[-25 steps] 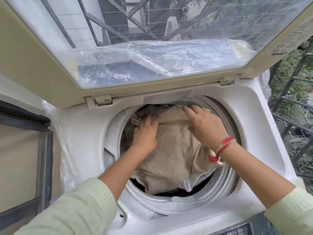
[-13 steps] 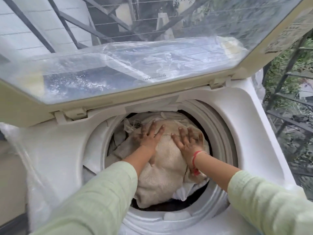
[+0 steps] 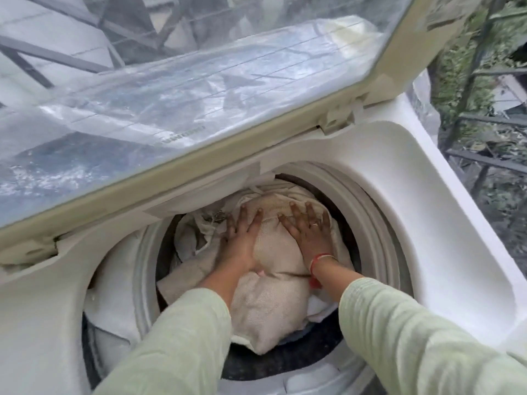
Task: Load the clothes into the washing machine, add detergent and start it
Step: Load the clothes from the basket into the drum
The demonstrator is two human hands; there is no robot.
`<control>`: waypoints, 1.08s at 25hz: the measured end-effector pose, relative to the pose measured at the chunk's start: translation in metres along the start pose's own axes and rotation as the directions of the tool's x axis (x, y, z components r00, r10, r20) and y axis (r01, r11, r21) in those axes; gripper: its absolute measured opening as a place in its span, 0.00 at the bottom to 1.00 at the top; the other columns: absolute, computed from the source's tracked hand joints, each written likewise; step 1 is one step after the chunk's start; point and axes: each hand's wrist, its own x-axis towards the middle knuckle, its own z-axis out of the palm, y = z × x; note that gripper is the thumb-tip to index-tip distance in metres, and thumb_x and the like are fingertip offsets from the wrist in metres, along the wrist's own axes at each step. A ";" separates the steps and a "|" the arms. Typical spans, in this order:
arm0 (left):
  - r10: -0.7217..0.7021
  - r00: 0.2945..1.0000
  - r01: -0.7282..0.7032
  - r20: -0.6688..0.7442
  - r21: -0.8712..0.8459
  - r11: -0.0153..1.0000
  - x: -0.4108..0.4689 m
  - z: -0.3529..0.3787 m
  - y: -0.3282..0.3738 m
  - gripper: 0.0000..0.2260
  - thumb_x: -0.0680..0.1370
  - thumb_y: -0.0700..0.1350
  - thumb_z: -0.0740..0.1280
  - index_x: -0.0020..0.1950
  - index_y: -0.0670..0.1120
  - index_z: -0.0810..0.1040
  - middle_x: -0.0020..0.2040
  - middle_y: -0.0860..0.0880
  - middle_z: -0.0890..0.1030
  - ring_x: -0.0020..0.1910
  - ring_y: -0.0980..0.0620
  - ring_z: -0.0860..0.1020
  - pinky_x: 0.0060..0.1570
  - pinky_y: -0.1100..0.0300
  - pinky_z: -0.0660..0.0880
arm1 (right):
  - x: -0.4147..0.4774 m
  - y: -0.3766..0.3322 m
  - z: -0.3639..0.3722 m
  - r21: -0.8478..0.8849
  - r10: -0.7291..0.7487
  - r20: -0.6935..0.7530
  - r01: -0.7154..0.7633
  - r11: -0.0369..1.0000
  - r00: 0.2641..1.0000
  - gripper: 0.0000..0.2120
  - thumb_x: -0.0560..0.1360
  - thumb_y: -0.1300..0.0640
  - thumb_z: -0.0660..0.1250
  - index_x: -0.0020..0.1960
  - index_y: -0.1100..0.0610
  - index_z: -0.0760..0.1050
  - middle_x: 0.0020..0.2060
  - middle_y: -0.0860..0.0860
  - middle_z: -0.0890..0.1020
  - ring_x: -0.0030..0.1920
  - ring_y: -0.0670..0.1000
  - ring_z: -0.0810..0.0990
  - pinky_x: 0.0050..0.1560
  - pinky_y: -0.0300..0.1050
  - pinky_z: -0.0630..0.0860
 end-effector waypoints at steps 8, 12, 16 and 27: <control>-0.008 0.996 0.005 0.084 0.038 0.999 -0.079 -0.004 0.000 0.46 0.74 0.52 0.67 0.75 0.55 0.33 0.76 0.47 0.34 0.75 0.43 0.38 0.73 0.42 0.49 | -0.043 0.016 -0.027 0.049 -0.092 0.092 0.087 0.995 0.991 0.44 0.76 0.63 0.60 0.73 0.42 0.29 0.75 0.51 0.32 0.75 0.60 0.34 0.70 0.66 0.37; -0.015 0.985 0.025 0.170 -0.060 0.998 -0.118 -0.033 -0.006 0.36 0.75 0.50 0.67 0.77 0.44 0.51 0.76 0.43 0.55 0.74 0.45 0.58 0.69 0.57 0.59 | -0.078 0.013 -0.076 0.033 -0.125 0.202 0.121 0.992 0.971 0.48 0.70 0.62 0.68 0.77 0.49 0.38 0.76 0.56 0.40 0.75 0.63 0.44 0.71 0.66 0.49; 0.027 0.981 -0.045 -0.190 -0.091 0.995 -0.168 -0.059 0.006 0.26 0.75 0.49 0.67 0.70 0.42 0.64 0.69 0.42 0.65 0.71 0.42 0.59 0.69 0.52 0.61 | -0.127 -0.002 -0.124 0.042 -0.164 0.132 0.160 0.986 0.978 0.25 0.72 0.57 0.66 0.68 0.55 0.66 0.64 0.57 0.73 0.63 0.59 0.73 0.60 0.55 0.70; -0.007 0.652 -0.282 -0.758 -0.252 0.926 -0.381 -0.047 0.056 0.11 0.76 0.51 0.67 0.57 0.51 0.78 0.57 0.55 0.78 0.66 0.52 0.70 0.61 0.59 0.66 | -0.344 -0.015 -0.131 0.538 -0.167 -0.630 0.582 0.609 0.758 0.16 0.74 0.48 0.65 0.60 0.51 0.74 0.52 0.46 0.78 0.55 0.46 0.75 0.58 0.44 0.71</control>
